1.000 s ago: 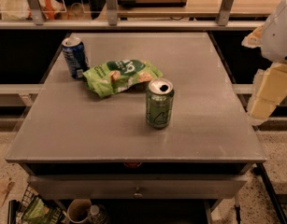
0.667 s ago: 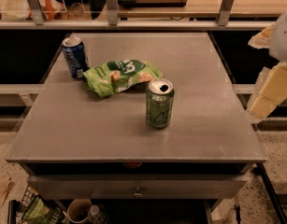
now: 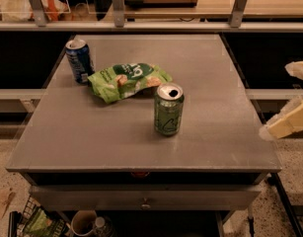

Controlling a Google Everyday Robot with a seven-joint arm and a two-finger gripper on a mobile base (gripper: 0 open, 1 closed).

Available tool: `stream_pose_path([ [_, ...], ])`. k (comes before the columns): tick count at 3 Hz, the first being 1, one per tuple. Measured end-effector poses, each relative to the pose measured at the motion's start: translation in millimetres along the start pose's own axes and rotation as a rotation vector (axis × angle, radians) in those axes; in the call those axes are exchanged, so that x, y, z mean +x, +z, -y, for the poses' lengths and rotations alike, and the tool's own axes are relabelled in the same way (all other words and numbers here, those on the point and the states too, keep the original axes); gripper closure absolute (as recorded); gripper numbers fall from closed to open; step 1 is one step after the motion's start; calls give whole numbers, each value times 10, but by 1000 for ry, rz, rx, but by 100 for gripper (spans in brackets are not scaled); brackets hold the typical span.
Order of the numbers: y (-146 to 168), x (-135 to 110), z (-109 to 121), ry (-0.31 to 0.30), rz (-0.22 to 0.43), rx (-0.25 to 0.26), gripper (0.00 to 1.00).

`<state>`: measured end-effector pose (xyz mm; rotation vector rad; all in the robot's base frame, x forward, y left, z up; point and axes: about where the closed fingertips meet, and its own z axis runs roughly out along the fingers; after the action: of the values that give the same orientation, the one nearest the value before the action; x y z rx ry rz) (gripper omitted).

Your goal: Knock green can over

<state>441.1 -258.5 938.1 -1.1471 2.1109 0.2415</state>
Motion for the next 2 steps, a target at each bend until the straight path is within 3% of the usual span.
stream_pose_path([
  [1, 0, -27, 17, 36, 194, 30, 0],
  [2, -17, -300, -99, 56, 377, 19, 0],
])
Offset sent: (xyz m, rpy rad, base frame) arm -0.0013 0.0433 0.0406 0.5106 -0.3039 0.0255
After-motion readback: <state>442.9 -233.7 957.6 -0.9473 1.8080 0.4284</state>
